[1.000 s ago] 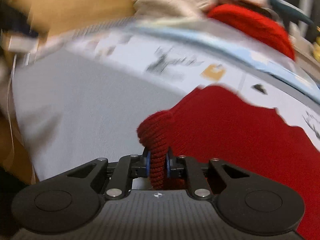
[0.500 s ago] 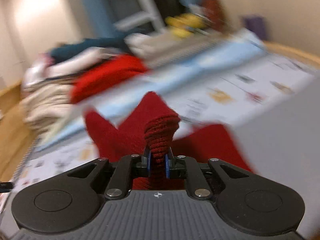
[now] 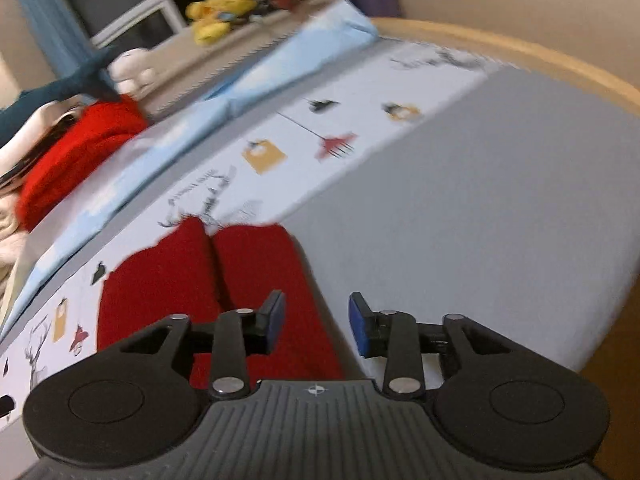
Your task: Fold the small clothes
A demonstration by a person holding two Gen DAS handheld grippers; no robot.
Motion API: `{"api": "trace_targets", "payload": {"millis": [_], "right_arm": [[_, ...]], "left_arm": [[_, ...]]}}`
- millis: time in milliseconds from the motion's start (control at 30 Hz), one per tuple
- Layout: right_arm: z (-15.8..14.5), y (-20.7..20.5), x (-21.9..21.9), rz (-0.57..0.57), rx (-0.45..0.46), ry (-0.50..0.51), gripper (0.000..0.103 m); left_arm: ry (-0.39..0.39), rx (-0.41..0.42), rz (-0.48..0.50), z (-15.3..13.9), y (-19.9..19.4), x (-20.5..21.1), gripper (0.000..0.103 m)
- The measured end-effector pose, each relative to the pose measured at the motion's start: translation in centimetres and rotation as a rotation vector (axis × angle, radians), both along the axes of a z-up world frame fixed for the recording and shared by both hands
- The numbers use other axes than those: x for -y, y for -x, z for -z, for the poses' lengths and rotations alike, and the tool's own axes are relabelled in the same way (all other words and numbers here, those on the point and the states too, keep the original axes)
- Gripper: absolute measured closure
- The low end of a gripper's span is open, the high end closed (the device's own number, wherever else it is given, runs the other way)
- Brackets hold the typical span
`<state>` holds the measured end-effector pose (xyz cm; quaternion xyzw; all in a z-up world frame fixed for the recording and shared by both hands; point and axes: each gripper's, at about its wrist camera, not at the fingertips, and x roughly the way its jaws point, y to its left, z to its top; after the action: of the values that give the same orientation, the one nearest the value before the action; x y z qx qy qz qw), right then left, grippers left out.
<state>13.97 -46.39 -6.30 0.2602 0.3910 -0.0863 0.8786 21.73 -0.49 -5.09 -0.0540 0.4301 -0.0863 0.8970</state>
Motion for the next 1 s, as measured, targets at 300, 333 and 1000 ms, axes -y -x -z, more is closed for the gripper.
{"api": "trace_targets", "payload": {"millis": [300,333,1000], "right_arm": [[7.6,-7.0,-0.1,-0.134,-0.238,-0.139,0.042],[8.1,-7.4,-0.2,-0.145,-0.253,-0.129,0.042],[8.2,-7.7,-1.0,-0.143,-0.214,-0.166,0.086]], "left_arm": [[0.204,-0.153,0.049,3.7,-3.0,3.5,0.032],[0.245,-0.181,0.054,4.5,-3.7,3.9,0.030],[0.527,-0.304,-0.039,11.0,-9.9,5.6,0.054]]}}
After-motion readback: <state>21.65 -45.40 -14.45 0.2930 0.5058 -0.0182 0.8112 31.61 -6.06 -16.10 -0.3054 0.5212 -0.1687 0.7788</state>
